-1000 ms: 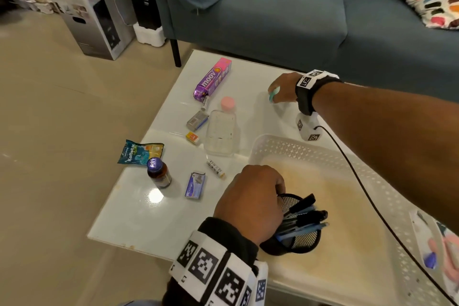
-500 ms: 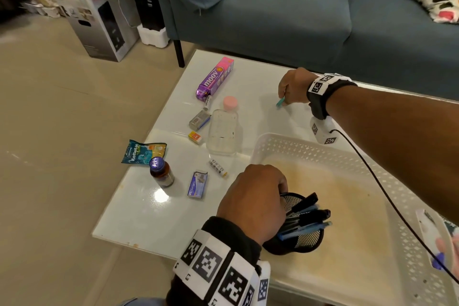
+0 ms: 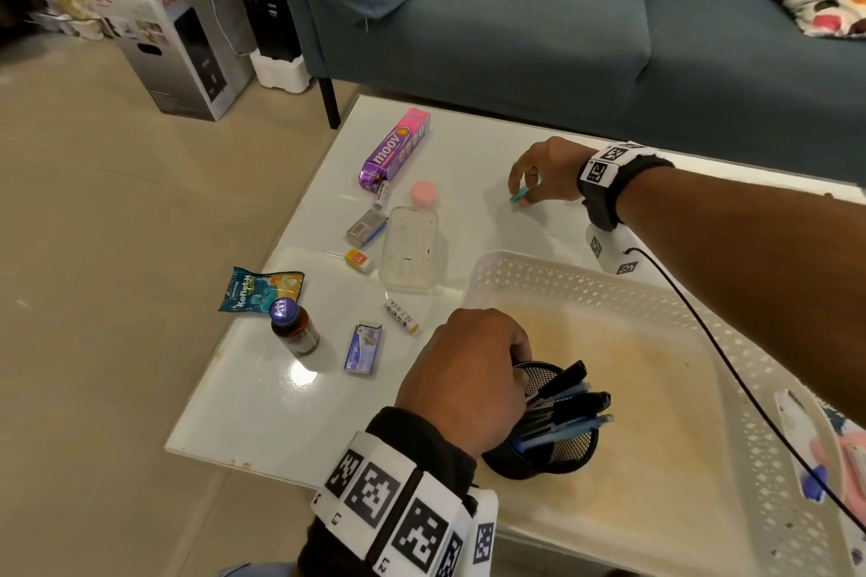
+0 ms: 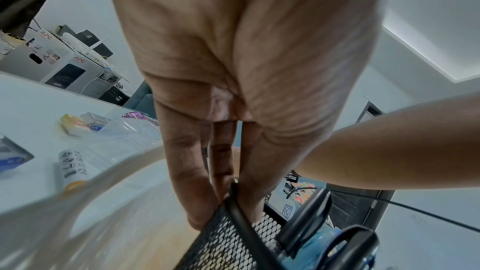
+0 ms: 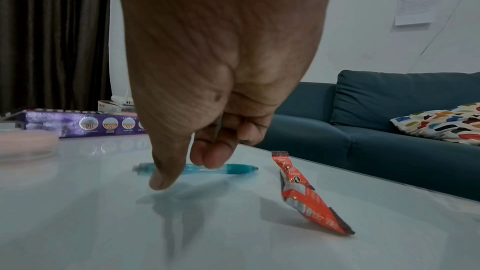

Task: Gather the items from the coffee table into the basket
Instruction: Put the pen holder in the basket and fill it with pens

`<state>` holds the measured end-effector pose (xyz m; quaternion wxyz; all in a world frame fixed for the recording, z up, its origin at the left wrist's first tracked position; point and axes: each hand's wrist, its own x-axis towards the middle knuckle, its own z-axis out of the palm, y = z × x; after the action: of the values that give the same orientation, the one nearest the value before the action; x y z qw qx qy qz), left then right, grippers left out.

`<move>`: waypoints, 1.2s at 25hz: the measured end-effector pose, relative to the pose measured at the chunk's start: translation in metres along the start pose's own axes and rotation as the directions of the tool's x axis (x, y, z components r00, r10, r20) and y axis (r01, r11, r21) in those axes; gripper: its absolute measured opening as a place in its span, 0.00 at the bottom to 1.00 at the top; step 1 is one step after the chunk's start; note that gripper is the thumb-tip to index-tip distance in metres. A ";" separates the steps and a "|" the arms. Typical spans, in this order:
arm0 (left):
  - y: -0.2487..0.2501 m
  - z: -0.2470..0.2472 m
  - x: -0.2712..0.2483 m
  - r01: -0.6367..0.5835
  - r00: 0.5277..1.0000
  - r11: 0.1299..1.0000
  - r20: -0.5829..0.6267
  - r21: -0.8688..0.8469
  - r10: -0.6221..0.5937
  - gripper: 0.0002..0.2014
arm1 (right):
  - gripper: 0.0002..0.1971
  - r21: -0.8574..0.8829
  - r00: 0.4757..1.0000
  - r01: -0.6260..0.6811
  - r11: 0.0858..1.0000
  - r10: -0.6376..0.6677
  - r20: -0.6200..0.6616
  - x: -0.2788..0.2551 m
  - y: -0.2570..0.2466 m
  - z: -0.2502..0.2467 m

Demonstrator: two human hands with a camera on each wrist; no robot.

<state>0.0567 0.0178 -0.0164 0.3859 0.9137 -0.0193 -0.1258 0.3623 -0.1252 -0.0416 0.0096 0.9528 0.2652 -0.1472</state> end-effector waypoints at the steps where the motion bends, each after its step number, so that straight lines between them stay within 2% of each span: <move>1: 0.000 0.000 0.000 -0.006 1.000 1.000 0.003 -0.001 0.006 0.07 | 0.13 0.030 0.999 0.015 0.999 -0.014 -0.035 -0.003 -0.001 -0.002; 4: -0.001 -0.001 0.001 -0.014 1.000 1.000 -0.004 0.005 0.014 0.07 | 0.13 0.113 0.972 0.085 0.990 -0.057 -0.229 -0.016 -0.007 -0.020; 8: -0.002 0.000 -0.001 -0.012 1.000 1.000 -0.019 -0.011 0.012 0.05 | 0.09 0.339 0.860 0.173 0.925 0.026 -0.509 -0.058 -0.025 -0.046; 10: 0.000 -0.002 -0.001 -0.027 0.999 1.000 -0.017 -0.005 0.027 0.04 | 0.06 0.461 0.825 0.240 0.854 0.070 -0.561 -0.094 -0.036 -0.053; 12: 0.002 -0.003 -0.001 -0.049 0.999 0.999 -0.019 0.023 0.049 0.05 | 0.04 0.610 0.785 0.311 0.729 0.164 -0.597 -0.143 -0.048 -0.058; 14: 0.003 -0.004 0.001 -0.051 0.998 0.998 -0.021 0.034 0.052 0.07 | 0.05 0.698 0.708 0.352 0.623 0.311 -0.634 -0.208 -0.062 -0.062; 16: 0.004 -0.004 0.000 -0.040 0.999 0.999 -0.024 0.032 0.041 0.06 | 0.08 0.731 0.625 0.348 0.586 0.436 -0.647 -0.274 -0.076 -0.056; 17: 0.005 -0.004 0.000 -0.040 0.999 0.999 -0.019 0.036 0.041 0.06 | 0.08 0.752 0.611 0.332 0.569 0.478 -0.631 -0.301 -0.083 -0.046; 19: 0.004 -0.005 -0.001 -0.041 0.999 0.998 -0.014 0.047 0.042 0.05 | 0.08 0.830 0.643 0.287 0.479 0.545 -0.537 -0.333 -0.095 -0.015; 21: 0.006 -0.007 -0.002 -0.045 0.999 0.999 -0.026 0.027 0.046 0.04 | 0.09 0.895 0.681 0.266 0.358 0.587 -0.437 -0.342 -0.104 0.012; 23: 0.010 -0.015 -0.002 -0.074 0.994 0.997 -0.088 -0.035 0.071 0.05 | 0.09 0.897 0.681 0.283 0.340 0.587 -0.438 -0.337 -0.105 0.025; 25: 0.019 -0.028 -0.006 -0.157 0.979 0.979 -0.152 -0.127 0.137 0.06 | 0.10 0.889 0.682 0.297 0.350 0.573 -0.454 -0.331 -0.105 0.030; 27: 0.034 -0.035 -0.012 -0.261 0.963 0.934 -0.134 -0.242 0.234 0.11 | 0.10 0.892 0.688 0.300 0.338 0.571 -0.448 -0.326 -0.103 0.033; 30: 0.053 -0.030 -0.022 -0.338 0.940 0.877 -0.089 -0.342 0.328 0.18 | 0.09 0.905 0.723 0.305 0.296 0.547 -0.422 -0.320 -0.109 0.037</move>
<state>0.0460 0.0044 0.0457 0.5595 0.8142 -0.1479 -0.0461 0.0357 -0.1955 0.0213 -0.6366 0.7660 0.0275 0.0845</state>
